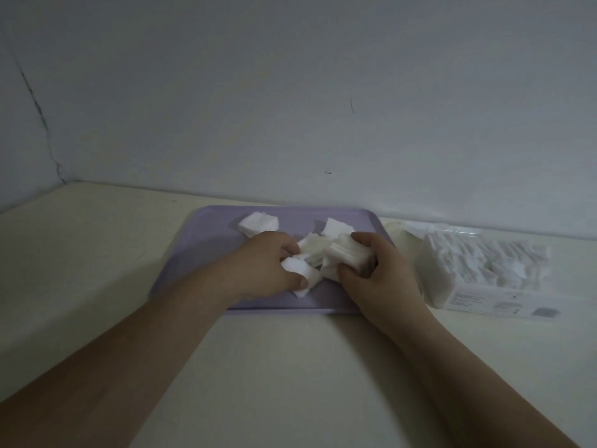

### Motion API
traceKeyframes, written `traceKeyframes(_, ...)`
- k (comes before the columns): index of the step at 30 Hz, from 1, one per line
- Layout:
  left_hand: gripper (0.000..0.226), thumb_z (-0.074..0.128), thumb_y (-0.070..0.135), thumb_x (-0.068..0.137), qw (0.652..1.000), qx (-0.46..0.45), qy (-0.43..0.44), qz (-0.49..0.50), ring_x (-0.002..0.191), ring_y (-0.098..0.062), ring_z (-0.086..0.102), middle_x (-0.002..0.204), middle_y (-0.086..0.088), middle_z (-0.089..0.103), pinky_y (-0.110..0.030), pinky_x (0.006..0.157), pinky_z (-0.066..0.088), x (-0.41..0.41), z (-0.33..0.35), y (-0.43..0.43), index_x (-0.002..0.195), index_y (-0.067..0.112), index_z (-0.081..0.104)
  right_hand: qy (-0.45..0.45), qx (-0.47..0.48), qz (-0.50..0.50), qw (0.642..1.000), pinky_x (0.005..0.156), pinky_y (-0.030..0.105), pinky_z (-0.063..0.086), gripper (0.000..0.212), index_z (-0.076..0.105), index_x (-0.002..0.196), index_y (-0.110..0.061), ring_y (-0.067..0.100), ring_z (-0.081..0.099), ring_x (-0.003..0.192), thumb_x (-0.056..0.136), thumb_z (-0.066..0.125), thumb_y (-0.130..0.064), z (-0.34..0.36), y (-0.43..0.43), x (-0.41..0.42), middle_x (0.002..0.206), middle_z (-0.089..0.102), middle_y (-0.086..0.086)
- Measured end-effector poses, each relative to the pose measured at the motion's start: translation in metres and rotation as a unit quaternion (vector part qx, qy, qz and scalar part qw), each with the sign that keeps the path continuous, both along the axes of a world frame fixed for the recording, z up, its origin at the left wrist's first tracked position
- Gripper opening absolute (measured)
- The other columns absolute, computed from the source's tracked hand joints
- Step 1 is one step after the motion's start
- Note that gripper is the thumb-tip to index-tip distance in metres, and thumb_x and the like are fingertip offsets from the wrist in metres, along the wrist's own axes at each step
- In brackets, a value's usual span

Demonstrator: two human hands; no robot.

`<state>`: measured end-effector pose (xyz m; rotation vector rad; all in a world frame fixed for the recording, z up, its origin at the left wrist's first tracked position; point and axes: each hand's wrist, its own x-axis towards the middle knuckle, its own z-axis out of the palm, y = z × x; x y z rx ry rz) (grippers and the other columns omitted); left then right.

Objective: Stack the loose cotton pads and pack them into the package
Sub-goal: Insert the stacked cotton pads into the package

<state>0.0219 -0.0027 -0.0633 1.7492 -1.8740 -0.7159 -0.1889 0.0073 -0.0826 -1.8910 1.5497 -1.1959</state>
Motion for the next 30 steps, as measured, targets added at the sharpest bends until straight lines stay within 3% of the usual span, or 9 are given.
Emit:
traceKeyframes(4, 0.077, 0.093, 0.021, 0.066, 0.998, 0.025, 0.049, 0.019, 0.091, -0.015, 0.067, 0.104, 0.002, 0.069, -0.028, 0.08, 0.052, 0.015, 0.011, -0.002, 0.135, 0.018, 0.058, -0.03, 0.014, -0.018, 0.999, 0.091, 0.023, 0.046, 0.055, 0.058, 0.136, -0.022, 0.012, 0.063, 0.105, 0.085, 0.078, -0.023, 0.003, -0.001, -0.003, 0.117, 0.067, -0.007)
traceKeyframes(7, 0.048, 0.085, 0.024, 0.056, 0.992, 0.002, 0.127, 0.028, 0.081, -0.021, 0.072, 0.09, -0.002, 0.077, -0.028, 0.071, 0.053, 0.028, 0.024, -0.003, 0.102, 0.017, 0.075, -0.042, 0.017, -0.024, 0.999, 0.09, 0.025, 0.046, 0.055, 0.057, 0.135, -0.021, 0.013, 0.063, 0.104, 0.085, 0.079, -0.024, 0.004, -0.003, -0.004, 0.112, 0.065, -0.008)
traceKeyframes(10, 0.016, 0.081, 0.015, 0.073, 0.977, 0.008, 0.209, -0.035, 0.069, -0.018, 0.062, 0.082, -0.01, 0.074, -0.03, 0.061, 0.048, 0.023, 0.031, 0.004, 0.088, 0.015, 0.075, -0.05, 0.024, -0.017, 0.998, 0.087, 0.024, 0.045, 0.055, 0.057, 0.135, -0.022, 0.011, 0.063, 0.1, 0.085, 0.08, -0.025, 0.004, -0.002, -0.004, 0.109, 0.065, -0.01)
traceKeyframes(14, 0.017, 0.08, 0.006, 0.083, 0.96, 0.031, 0.259, -0.104, 0.063, -0.01, 0.059, 0.075, -0.004, 0.068, -0.021, 0.054, 0.046, 0.003, 0.024, 0.01, 0.082, 0.02, 0.071, -0.079, 0.029, 0.006, 0.996, 0.075, 0.016, 0.05, 0.053, 0.059, 0.124, -0.032, 0.006, 0.067, 0.089, 0.079, 0.086, -0.026, 0.006, -0.002, -0.004, 0.106, 0.069, -0.016)
traceKeyframes(17, 0.013, 0.079, 0.003, 0.085, 0.956, 0.024, 0.265, -0.12, 0.069, -0.01, 0.063, 0.08, -0.007, 0.073, -0.019, 0.06, 0.051, -0.009, 0.014, 0.012, 0.088, 0.015, 0.076, -0.089, 0.04, 0.042, 0.994, 0.074, 0.017, 0.056, 0.058, 0.062, 0.123, -0.032, 0.01, 0.072, 0.087, 0.068, 0.081, -0.032, 0.006, -0.002, -0.005, 0.107, 0.074, -0.008)
traceKeyframes(19, 0.012, 0.081, 0.002, 0.083, 0.956, 0.009, 0.274, -0.106, 0.081, -0.016, 0.07, 0.091, -0.015, 0.079, -0.026, 0.074, 0.06, -0.01, 0.008, 0.01, 0.092, 0.008, 0.077, -0.089, 0.046, 0.061, 0.993, 0.08, 0.024, 0.059, 0.063, 0.064, 0.125, -0.032, 0.01, 0.074, 0.09, 0.062, 0.074, -0.037, 0.006, 0.0, -0.006, 0.109, 0.075, -0.008)
traceKeyframes(23, 0.02, 0.088, 0.006, 0.076, 0.962, -0.018, 0.262, -0.076, 0.082, -0.019, 0.07, 0.093, -0.022, 0.078, -0.046, 0.091, 0.058, -0.008, 0.004, 0.009, 0.09, 0.009, 0.074, -0.096, 0.046, 0.087, 0.99, 0.091, 0.029, 0.06, 0.048, 0.065, 0.127, -0.028, 0.005, 0.073, 0.1, 0.083, 0.079, -0.016, 0.005, 0.0, -0.007, 0.115, 0.074, -0.01)
traceKeyframes(27, 0.033, 0.095, 0.029, 0.064, 0.966, -0.045, 0.247, -0.066, 0.084, -0.021, 0.069, 0.093, -0.021, 0.077, -0.058, 0.093, 0.055, -0.01, 0.005, 0.008, 0.085, 0.014, 0.074, -0.092, 0.048, 0.106, 0.989, 0.091, 0.026, 0.06, 0.047, 0.064, 0.131, -0.025, 0.001, 0.072, 0.101, 0.088, 0.075, -0.012, 0.005, -0.001, -0.009, 0.12, 0.072, -0.01)
traceKeyframes(30, 0.031, 0.095, 0.03, 0.063, 0.969, -0.061, 0.233, -0.059, 0.077, -0.018, 0.066, 0.087, -0.018, 0.076, -0.053, 0.085, 0.059, -0.013, 0.004, 0.008, 0.079, 0.017, 0.072, -0.084, 0.067, 0.135, 0.985, 0.086, 0.022, 0.059, 0.049, 0.062, 0.134, -0.024, 0.002, 0.072, 0.104, 0.089, 0.072, -0.01, 0.008, 0.0, -0.011, 0.125, 0.072, -0.004)
